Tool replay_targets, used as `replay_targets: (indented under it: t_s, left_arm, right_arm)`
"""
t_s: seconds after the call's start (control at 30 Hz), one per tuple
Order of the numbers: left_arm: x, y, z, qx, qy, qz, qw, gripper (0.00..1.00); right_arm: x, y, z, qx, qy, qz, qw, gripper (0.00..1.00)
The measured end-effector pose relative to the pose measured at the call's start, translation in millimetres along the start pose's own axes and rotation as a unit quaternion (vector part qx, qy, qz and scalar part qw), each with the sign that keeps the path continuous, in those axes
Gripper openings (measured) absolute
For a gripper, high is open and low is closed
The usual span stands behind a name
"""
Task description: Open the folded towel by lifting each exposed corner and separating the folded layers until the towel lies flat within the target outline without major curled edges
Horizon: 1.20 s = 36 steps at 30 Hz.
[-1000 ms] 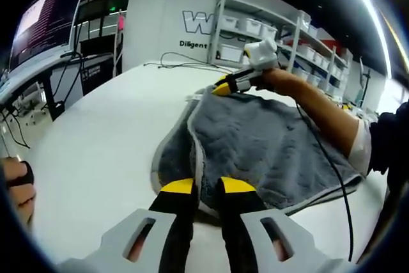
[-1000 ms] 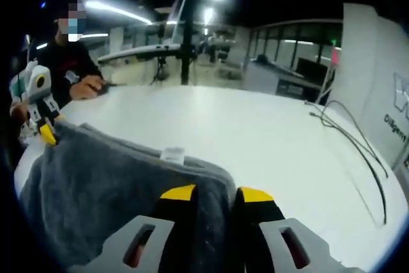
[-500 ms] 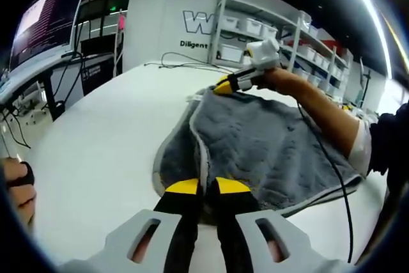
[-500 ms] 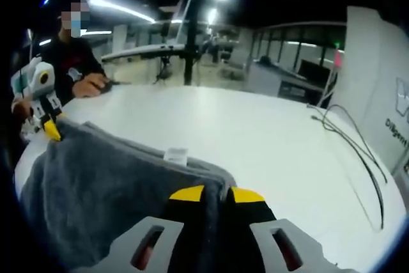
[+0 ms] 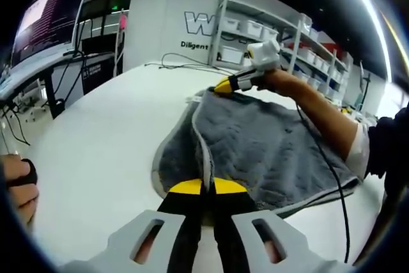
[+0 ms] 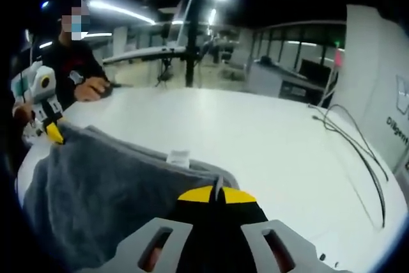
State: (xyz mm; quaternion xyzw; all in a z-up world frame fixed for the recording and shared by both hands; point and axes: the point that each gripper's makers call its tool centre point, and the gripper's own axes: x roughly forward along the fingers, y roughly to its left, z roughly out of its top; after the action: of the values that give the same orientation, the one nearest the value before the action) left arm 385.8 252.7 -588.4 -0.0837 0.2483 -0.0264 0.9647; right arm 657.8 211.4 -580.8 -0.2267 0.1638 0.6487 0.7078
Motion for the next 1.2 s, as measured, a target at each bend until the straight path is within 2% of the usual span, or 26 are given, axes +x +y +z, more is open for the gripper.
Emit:
replay_targets:
  t_s: [0.3,0.53,0.8,0.87,0.93,1.0,1.2]
  left_arm:
    - [-3.7,-3.2,2.8,-0.002,-0.004,-0.002,1.0,0.03]
    - [-8.2,-7.3,7.1,-0.005,-0.01,-0.005,0.9999,0.03]
    - [-16.6,-15.4,22.3,0.002,-0.035,-0.014,0.9993,0.03]
    - [-17.8,-17.4,25.0,0.005,-0.042,-0.016,0.999,0.03]
    - [-19.2,-20.8,28.7,0.007,-0.048,-0.019,0.9986,0.03]
    - [-20.9,-22.9,33.0,0.011,-0.055,-0.019,0.9983,0.03]
    - [-30.2,-27.7,41.9,0.012,-0.067,-0.019,0.9975,0.03]
  right_arm:
    - [-2.8,-5.6,5.2,0.007,-0.006,-0.002,1.0,0.0]
    - [-10.8,0.1,10.0,0.007,-0.017,-0.009,0.9998,0.0]
    - [-24.6,0.0,17.0,0.008,-0.035,-0.02,0.9991,0.0]
    - [-32.1,6.0,20.6,-0.022,-0.047,-0.017,0.9985,0.0]
    - [-43.1,-3.5,32.7,-0.005,-0.069,-0.042,0.9967,0.0]
    - [-51.5,-3.9,44.9,-0.006,-0.089,-0.044,0.995,0.0]
    - [-59.8,-4.5,59.6,-0.012,-0.105,-0.052,0.9931,0.0]
